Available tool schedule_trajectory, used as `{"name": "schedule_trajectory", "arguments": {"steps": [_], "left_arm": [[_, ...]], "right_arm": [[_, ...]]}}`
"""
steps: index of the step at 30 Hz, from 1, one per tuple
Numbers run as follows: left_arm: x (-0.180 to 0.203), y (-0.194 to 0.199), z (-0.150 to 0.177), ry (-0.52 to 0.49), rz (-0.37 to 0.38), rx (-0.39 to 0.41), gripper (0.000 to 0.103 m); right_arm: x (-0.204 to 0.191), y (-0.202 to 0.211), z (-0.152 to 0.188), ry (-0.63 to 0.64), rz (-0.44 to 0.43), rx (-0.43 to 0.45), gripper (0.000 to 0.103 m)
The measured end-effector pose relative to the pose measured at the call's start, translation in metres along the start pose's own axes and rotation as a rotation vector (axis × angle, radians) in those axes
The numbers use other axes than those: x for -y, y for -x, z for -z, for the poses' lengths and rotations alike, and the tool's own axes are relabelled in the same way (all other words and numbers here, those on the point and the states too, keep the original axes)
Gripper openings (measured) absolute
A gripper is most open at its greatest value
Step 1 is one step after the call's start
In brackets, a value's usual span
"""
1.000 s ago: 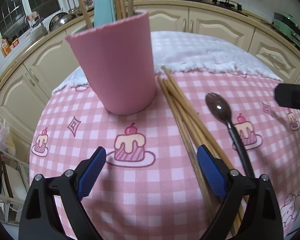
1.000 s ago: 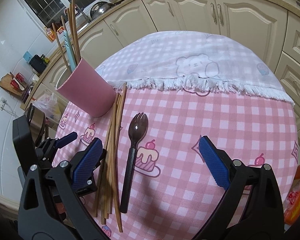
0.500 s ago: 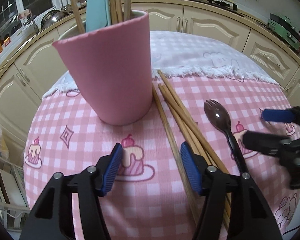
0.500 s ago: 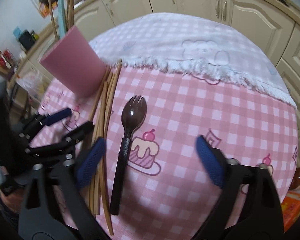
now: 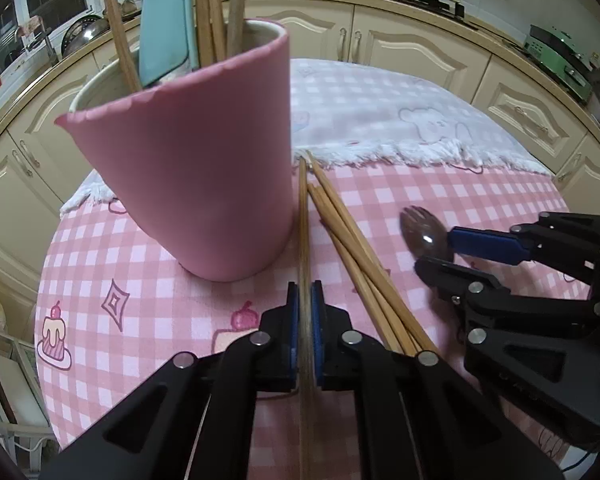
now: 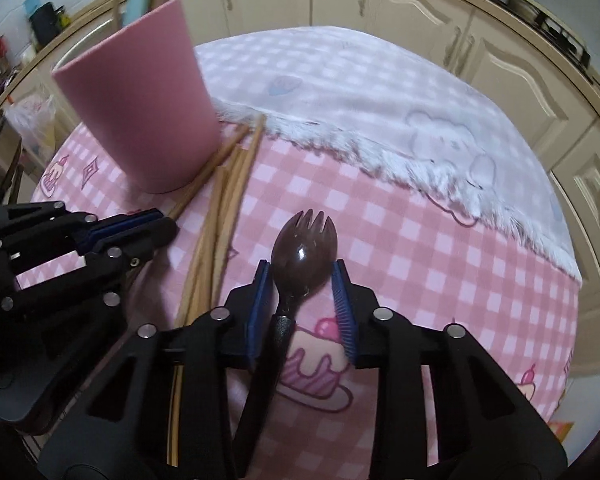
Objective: Organize utensils
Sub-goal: 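Close the left tool on a chopstick while the right tool grasps the dark spork handle, then lift the chopstick and the spork upright toward the pink cup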
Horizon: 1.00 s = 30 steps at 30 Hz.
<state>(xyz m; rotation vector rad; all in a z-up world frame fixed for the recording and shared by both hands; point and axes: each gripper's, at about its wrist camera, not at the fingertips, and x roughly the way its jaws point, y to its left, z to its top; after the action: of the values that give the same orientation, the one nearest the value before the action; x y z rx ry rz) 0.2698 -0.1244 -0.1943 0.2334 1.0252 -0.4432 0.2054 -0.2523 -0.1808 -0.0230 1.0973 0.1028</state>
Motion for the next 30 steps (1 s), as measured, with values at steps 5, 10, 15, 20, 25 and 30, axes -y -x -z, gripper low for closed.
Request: {"name": "schedule_trajectory", "arguments": {"steps": [5,10,15,20,25,30], "left_arm": [[-0.004,0.005,0.010,0.022,0.011,0.004,0.005],[-0.005,0.017,0.025,0.032,0.025,0.025,0.005],[0.000,0.033,0.035,0.034,0.035,0.063,0.005],[0.002,0.037,0.038,0.031,0.026,0.065,0.005],[0.001,0.039,0.042,0.037,0.028,0.064,0.006],[0.005,0.040,0.043,0.033,0.032,0.072,0.006]], "right_arm": [[0.025,0.009,0.009,-0.097,-0.141,0.039,0.027],[0.045,0.023,0.022,-0.136,-0.202,0.103,0.025],[0.056,0.031,0.032,-0.146,-0.225,0.122,0.014],[0.052,0.023,0.033,-0.135,-0.216,0.067,0.009],[0.049,0.028,0.032,-0.142,-0.188,0.074,0.037],[0.035,0.025,0.016,-0.077,-0.142,0.076,0.054]]}}
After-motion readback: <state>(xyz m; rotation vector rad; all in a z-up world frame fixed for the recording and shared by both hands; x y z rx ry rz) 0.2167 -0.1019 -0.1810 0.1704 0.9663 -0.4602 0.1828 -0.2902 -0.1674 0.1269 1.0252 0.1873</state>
